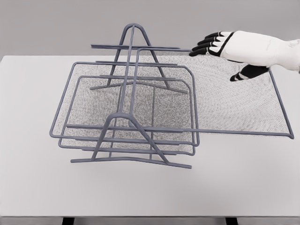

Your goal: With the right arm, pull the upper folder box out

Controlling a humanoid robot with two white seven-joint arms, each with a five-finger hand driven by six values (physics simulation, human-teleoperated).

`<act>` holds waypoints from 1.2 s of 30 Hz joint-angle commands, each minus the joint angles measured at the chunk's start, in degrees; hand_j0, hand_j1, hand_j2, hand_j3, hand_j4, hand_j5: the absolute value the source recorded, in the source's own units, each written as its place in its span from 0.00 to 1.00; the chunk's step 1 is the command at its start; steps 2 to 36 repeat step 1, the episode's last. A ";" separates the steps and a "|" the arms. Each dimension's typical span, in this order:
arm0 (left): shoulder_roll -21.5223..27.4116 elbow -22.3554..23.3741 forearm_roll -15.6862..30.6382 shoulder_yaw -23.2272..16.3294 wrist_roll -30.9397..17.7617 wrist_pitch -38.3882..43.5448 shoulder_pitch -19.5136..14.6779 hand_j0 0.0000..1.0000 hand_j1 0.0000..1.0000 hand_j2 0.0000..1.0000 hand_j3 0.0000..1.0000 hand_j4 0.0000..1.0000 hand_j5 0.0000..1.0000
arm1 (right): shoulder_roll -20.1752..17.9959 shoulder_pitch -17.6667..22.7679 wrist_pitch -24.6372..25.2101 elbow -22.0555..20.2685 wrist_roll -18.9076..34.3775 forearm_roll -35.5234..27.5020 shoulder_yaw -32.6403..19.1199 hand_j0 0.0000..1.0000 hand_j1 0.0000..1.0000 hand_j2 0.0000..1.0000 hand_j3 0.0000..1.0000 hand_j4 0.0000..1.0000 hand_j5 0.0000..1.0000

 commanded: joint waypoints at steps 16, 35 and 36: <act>0.00 0.00 -0.01 -0.02 -0.01 -0.01 0.00 1.00 1.00 1.00 1.00 1.00 1.00 | 0.92 0.00 -0.02 -0.08 -0.03 -0.17 1.32 1.00 1.00 1.00 1.00 1.00 1.00; 0.00 0.00 -0.01 -0.02 -0.01 -0.01 0.00 1.00 1.00 1.00 1.00 1.00 1.00 | 0.92 0.00 -0.02 -0.08 -0.03 -0.17 1.32 1.00 1.00 1.00 1.00 1.00 1.00; 0.00 0.00 -0.01 -0.02 -0.01 -0.01 0.00 1.00 1.00 1.00 1.00 1.00 1.00 | 0.92 0.00 -0.02 -0.08 -0.03 -0.17 1.32 1.00 1.00 1.00 1.00 1.00 1.00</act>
